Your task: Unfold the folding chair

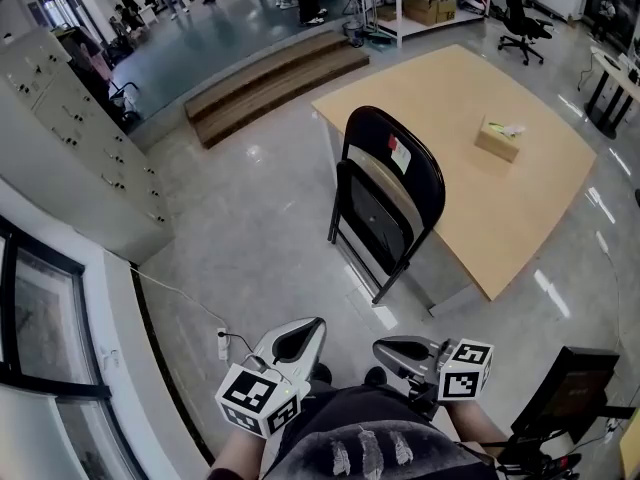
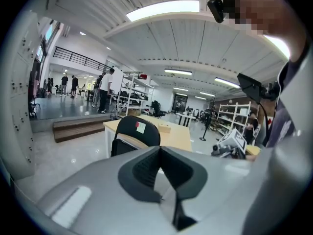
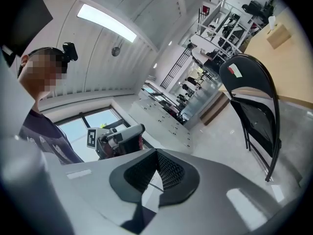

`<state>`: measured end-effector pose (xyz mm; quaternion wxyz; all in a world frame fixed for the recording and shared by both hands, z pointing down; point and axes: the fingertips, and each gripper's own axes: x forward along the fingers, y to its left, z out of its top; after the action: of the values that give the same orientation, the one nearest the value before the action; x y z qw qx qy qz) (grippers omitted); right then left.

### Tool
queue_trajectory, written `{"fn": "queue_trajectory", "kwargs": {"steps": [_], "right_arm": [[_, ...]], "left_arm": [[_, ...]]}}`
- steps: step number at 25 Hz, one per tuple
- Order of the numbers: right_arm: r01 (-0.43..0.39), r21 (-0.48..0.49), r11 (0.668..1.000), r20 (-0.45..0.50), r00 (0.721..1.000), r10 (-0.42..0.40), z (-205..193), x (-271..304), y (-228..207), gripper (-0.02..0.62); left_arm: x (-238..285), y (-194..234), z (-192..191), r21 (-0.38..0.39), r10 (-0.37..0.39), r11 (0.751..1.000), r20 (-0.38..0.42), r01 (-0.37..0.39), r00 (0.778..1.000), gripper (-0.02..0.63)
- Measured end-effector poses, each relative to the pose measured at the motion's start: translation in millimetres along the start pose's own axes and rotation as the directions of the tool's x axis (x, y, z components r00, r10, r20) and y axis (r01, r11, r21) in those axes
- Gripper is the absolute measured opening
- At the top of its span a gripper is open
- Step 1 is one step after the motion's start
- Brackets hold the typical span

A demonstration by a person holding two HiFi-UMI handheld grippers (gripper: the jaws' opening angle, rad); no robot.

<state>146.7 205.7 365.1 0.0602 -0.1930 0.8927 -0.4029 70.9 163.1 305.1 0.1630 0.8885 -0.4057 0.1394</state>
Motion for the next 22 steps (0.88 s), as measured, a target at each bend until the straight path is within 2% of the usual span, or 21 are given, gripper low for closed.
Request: {"fn": "queue_trajectory", "kwargs": {"steps": [6,11,16,22], "right_arm": [[-0.004,-0.016,1.000,-0.064,0.998,0.003,-4.6,18.8,-2.3,-0.002],[0.057,-0.081,0.995,-0.096,0.993,-0.064,7.8,39.7,-15.7,-0.002],[0.125,-0.117,0.985,-0.106,0.985,-0.138,27.4,78.6,-31.7,-0.002],[0.215,-0.241,0.947,-0.149,0.956,-0.254,50.4,132.5,-46.1,-0.002]], "left_arm": [[0.7,16.3,0.9,-0.018,0.015,1.000,0.002,-0.015,1.000,0.000],[2.5,52.5,6.0,-0.049,0.006,0.999,0.013,-0.006,1.000,0.000],[18.2,102.3,12.5,-0.103,-0.029,0.994,0.051,0.034,0.998,0.000],[37.4,159.2,22.7,-0.102,-0.099,0.989,0.069,0.106,0.993,0.000]]}}
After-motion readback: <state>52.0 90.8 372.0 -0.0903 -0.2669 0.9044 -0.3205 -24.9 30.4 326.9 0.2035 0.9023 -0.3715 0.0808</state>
